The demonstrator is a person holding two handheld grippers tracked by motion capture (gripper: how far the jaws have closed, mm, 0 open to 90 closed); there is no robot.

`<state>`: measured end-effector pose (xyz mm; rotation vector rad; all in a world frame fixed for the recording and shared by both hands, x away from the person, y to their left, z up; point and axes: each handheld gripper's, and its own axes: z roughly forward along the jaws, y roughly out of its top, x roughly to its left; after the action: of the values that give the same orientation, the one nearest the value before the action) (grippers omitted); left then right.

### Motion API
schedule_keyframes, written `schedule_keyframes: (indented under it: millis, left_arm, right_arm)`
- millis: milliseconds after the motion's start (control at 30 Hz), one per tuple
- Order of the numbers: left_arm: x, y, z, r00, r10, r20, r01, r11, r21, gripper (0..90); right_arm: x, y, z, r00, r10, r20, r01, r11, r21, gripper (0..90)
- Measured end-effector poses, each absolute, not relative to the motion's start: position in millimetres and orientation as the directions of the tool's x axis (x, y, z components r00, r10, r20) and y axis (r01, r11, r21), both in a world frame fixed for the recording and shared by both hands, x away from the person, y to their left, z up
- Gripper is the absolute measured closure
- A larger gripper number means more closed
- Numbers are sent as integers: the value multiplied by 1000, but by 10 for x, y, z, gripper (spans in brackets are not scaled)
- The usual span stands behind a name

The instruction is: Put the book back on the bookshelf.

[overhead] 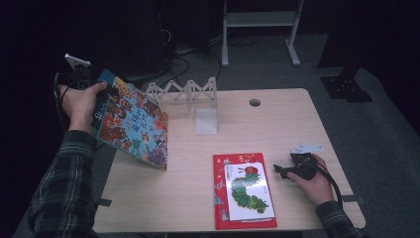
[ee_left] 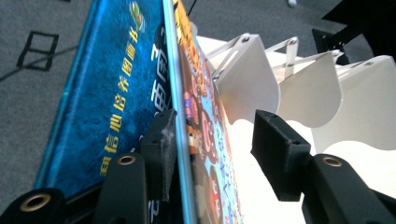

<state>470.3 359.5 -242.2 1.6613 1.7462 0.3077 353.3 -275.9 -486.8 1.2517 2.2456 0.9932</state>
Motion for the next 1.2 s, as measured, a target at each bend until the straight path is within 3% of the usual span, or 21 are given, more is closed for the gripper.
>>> schedule_keyframes:
  millis: [467, 1200]
  left_arm:
    - [4473, 3295, -2407, 241, 907, -344, 738, 59, 672, 490]
    - [3941, 2546, -2916, 446, 818, -363, 684, -49, 728, 473]
  right_arm:
    - [3536, -2756, -4866, -528, 849, 11, 580, 351, 735, 133]
    - [3542, -2758, -4870, -512, 859, 12, 590, 342, 732, 104]
